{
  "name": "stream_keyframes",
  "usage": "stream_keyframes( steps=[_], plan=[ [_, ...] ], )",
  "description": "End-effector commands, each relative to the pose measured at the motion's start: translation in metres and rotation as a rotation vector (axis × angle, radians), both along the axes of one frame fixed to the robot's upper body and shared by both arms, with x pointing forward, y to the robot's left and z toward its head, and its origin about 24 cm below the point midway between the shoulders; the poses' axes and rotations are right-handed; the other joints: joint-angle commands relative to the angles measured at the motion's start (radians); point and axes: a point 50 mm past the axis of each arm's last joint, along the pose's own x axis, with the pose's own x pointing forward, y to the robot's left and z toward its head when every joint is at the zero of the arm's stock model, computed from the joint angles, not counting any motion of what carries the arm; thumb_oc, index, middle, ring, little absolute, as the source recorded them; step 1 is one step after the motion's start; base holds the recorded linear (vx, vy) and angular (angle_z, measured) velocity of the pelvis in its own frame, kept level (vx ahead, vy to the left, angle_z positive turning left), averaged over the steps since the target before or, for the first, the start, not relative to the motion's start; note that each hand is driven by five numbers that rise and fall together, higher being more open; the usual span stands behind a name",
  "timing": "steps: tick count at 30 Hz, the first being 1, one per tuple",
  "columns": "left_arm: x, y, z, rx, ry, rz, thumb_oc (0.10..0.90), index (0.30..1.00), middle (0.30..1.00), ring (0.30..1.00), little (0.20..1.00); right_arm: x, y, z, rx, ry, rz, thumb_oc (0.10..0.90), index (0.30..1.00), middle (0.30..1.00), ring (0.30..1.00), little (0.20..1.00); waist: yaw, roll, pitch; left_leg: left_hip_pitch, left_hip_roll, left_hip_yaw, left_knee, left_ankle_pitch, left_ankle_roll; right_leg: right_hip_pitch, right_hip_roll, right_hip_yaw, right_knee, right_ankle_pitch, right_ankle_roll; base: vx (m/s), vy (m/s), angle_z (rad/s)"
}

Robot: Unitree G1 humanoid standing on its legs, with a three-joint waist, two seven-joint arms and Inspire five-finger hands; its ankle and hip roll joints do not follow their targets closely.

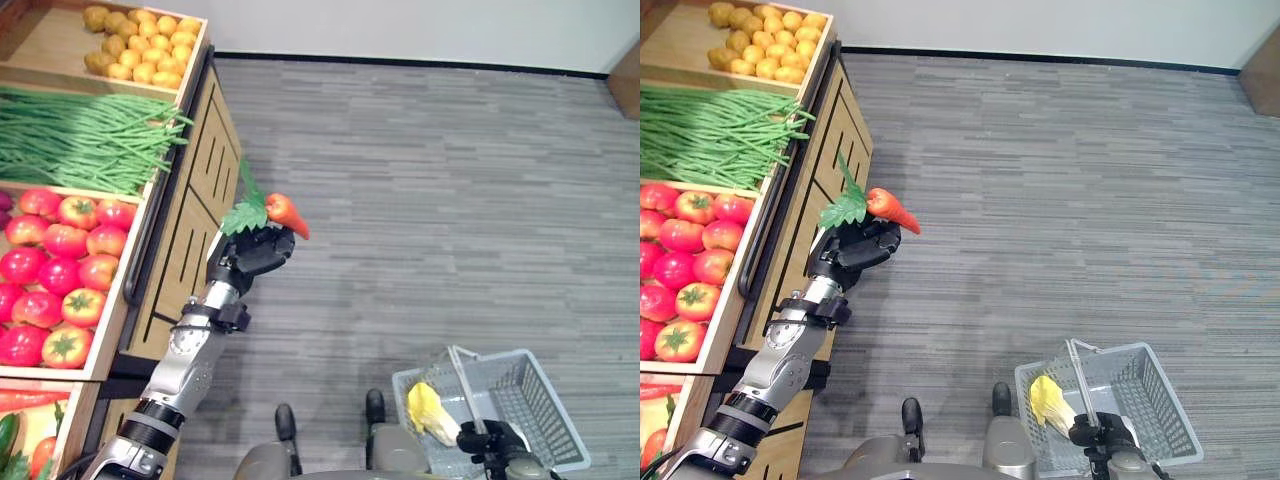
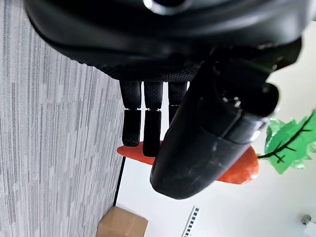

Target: Get the vegetables into the basket

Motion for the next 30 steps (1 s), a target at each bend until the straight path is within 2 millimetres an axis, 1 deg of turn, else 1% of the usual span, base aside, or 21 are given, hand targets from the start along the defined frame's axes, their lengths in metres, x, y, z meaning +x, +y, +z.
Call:
stream_keyframes(
  steps=[1,2,4,5,6,7,8,9,11,12,13,14,15,18,20,21,23,25,27,30],
  plan=[
    [-0.002,-0.012,0.053,-0.050,-0.279,-0.097,0.400,0.300,0.300,0.300,0.300,0.008,-0.053,0.031,-0.174,-0.061,-0.030,0.400,0.300,0.300,0.300,0.300,0.019,-0.026,-0.109,-0.028,0.031,-0.016,0.029,-0.039,-0.040,-0.071,-0.057,0.009,0.022,0.062,0.053,0.03,-0.054,-0.01],
    [-0.002,-0.012,0.053,-0.050,-0.279,-0.097,0.400,0.300,0.300,0.300,0.300,0.008,-0.053,0.031,-0.174,-0.062,-0.030,0.400,0.300,0.300,0.300,0.300,0.019,-0.026,-0.108,-0.027,0.031,-0.017,0.028,-0.039,-0.040,-0.070,-0.057,0.009,0.021,0.063,0.053,0.05,-0.086,0.00],
    [-0.001,-0.013,0.054,-0.037,-0.275,-0.124,0.400,0.300,0.300,0.300,0.300,0.015,-0.080,0.050,-0.260,-0.076,-0.044,0.400,0.300,0.300,0.300,0.300,0.024,-0.026,-0.120,-0.017,0.037,-0.020,0.015,-0.032,-0.047,-0.052,-0.051,0.003,-0.002,0.060,0.052,0.04,-0.085,0.02],
    [-0.003,-0.014,0.055,-0.036,-0.278,-0.145,0.400,0.300,0.300,0.300,0.300,0.024,-0.092,0.063,-0.306,-0.096,-0.033,0.400,0.300,0.300,0.300,0.300,0.029,-0.024,-0.130,-0.012,0.039,-0.022,0.009,-0.030,-0.051,-0.042,-0.049,-0.001,-0.015,0.060,0.052,0.03,-0.073,0.03],
    [-0.003,-0.014,0.055,-0.036,-0.278,-0.145,0.400,0.300,0.300,0.300,0.300,0.024,-0.092,0.063,-0.306,-0.096,-0.033,0.400,0.300,0.300,0.300,0.300,0.029,-0.024,-0.129,-0.012,0.040,-0.022,0.009,-0.030,-0.051,-0.042,-0.049,-0.001,-0.015,0.060,0.052,0.03,-0.064,0.05],
    [-0.003,-0.016,0.056,-0.025,-0.280,-0.167,0.400,0.300,0.300,0.300,0.300,0.031,-0.099,0.071,-0.336,-0.108,-0.020,0.400,0.300,0.300,0.300,0.300,0.031,-0.024,-0.135,-0.008,0.041,-0.023,0.006,-0.030,-0.052,-0.036,-0.048,-0.003,-0.022,0.060,0.053,0.01,-0.024,0.04],
    [-0.003,-0.016,0.056,-0.026,-0.280,-0.167,0.400,0.300,0.300,0.300,0.300,0.031,-0.099,0.072,-0.336,-0.108,-0.020,0.400,0.300,0.300,0.300,0.300,0.031,-0.023,-0.134,-0.007,0.041,-0.023,0.006,-0.031,-0.052,-0.035,-0.048,-0.003,-0.022,0.061,0.053,0.03,-0.062,0.05],
    [-0.004,-0.018,0.057,-0.017,-0.283,-0.194,0.400,0.300,0.300,0.300,0.300,0.047,-0.107,0.086,-0.378,-0.149,0.008,0.400,0.300,0.300,0.300,0.300,0.032,-0.022,-0.143,0.000,0.044,-0.026,0.004,-0.031,-0.055,-0.025,-0.045,-0.004,-0.029,0.060,0.052,0.03,-0.048,0.04],
    [-0.004,-0.023,0.059,-0.003,-0.291,-0.224,0.400,0.300,0.300,0.300,0.300,0.062,-0.114,0.100,-0.407,-0.210,0.007,0.400,0.300,0.300,0.300,0.300,0.034,-0.016,-0.152,0.008,0.046,-0.027,0.002,-0.031,-0.056,-0.014,-0.042,-0.005,-0.035,0.059,0.051,0.03,-0.046,0.02],
    [-0.004,-0.025,0.060,-0.001,-0.291,-0.232,0.400,0.300,0.300,0.300,0.300,0.069,-0.113,0.104,-0.412,-0.232,0.012,0.400,0.300,0.300,0.300,0.300,0.036,-0.015,-0.157,0.010,0.047,-0.027,0.001,-0.032,-0.057,-0.010,-0.041,-0.005,-0.037,0.057,0.051,0.00,0.000,0.00],
    [-0.004,-0.025,0.060,-0.001,-0.291,-0.232,0.400,0.300,0.300,0.300,0.300,0.069,-0.113,0.104,-0.412,-0.232,0.012,0.400,0.300,0.300,0.300,0.300,0.035,-0.015,-0.157,0.010,0.047,-0.027,0.001,-0.032,-0.057,-0.010,-0.040,-0.005,-0.037,0.057,0.050,0.02,-0.033,0.00],
    [-0.004,-0.032,0.064,0.034,-0.310,-0.267,0.400,0.300,0.300,0.300,0.300,0.099,-0.105,0.118,-0.414,-0.337,0.064,0.400,0.300,0.300,0.300,0.300,0.036,-0.008,-0.169,0.014,0.052,-0.025,0.001,-0.033,-0.059,-0.002,-0.038,-0.005,-0.045,0.057,0.049,0.00,0.000,0.00],
    [-0.004,-0.031,0.064,0.035,-0.310,-0.267,0.400,0.300,0.300,0.300,0.300,0.099,-0.105,0.118,-0.414,-0.337,0.064,0.400,0.300,0.300,0.300,0.300,0.036,-0.008,-0.168,0.015,0.052,-0.025,0.001,-0.034,-0.059,-0.001,-0.038,-0.006,-0.045,0.057,0.049,0.01,-0.030,-0.01],
    [-0.003,-0.037,0.067,0.066,-0.323,-0.302,0.400,0.300,0.300,0.300,0.300,0.130,-0.091,0.132,-0.408,-0.433,0.140,0.400,0.300,0.300,0.300,0.300,0.038,-0.004,-0.178,0.019,0.053,-0.022,0.001,-0.034,-0.060,0.004,-0.034,-0.003,-0.051,0.059,0.048,0.00,0.000,0.00],
    [-0.002,-0.040,0.070,0.085,-0.338,-0.320,0.400,0.300,0.300,0.300,0.300,0.145,-0.082,0.138,-0.410,-0.472,0.193,0.400,0.300,0.300,0.300,0.300,0.040,-0.001,-0.181,0.023,0.054,-0.021,0.001,-0.035,-0.061,0.008,-0.033,-0.001,-0.054,0.059,0.047,0.00,0.000,0.00],
    [-0.002,-0.043,0.071,0.096,-0.345,-0.335,0.400,0.300,0.300,0.300,0.300,0.157,-0.076,0.145,-0.417,-0.499,0.241,0.400,0.300,0.300,0.300,0.300,0.041,0.001,-0.182,0.026,0.055,-0.019,0.001,-0.036,-0.061,0.010,-0.033,0.001,-0.055,0.060,0.047,0.00,0.000,0.00],
    [-0.002,-0.047,0.074,0.112,-0.355,-0.360,0.400,0.300,0.300,0.300,0.300,0.172,-0.067,0.155,-0.435,-0.525,0.323,0.400,0.300,0.300,0.300,0.300,0.042,0.003,-0.185,0.029,0.054,-0.016,0.001,-0.037,-0.062,0.012,-0.033,0.004,-0.059,0.062,0.047,0.00,0.000,0.00],
    [-0.001,-0.050,0.076,0.130,-0.362,-0.387,0.400,0.300,0.300,0.300,0.300,0.184,-0.060,0.164,-0.458,-0.541,0.386,0.400,0.300,0.300,0.300,0.300,0.042,0.005,-0.187,0.032,0.055,-0.012,0.001,-0.039,-0.062,0.012,-0.032,0.007,-0.061,0.063,0.048,0.01,-0.010,-0.06],
    [-0.002,-0.053,0.079,0.165,-0.374,-0.420,0.400,0.300,0.300,0.300,0.300,0.199,-0.049,0.178,-0.489,-0.571,0.484,0.400,0.300,0.300,0.300,0.300,0.041,0.007,-0.189,0.036,0.056,-0.005,0.001,-0.040,-0.063,0.009,-0.031,0.014,-0.062,0.067,0.049,0.01,-0.001,-0.10],
    [-0.002,-0.053,0.079,0.165,-0.374,-0.420,0.400,0.300,0.300,0.300,0.300,0.199,-0.049,0.178,-0.489,-0.571,0.484,0.400,0.300,0.300,0.300,0.300,0.041,0.007,-0.188,0.036,0.056,-0.005,0.001,-0.040,-0.063,0.009,-0.031,0.014,-0.062,0.067,0.049,0.00,0.000,-0.06]
  ],
)
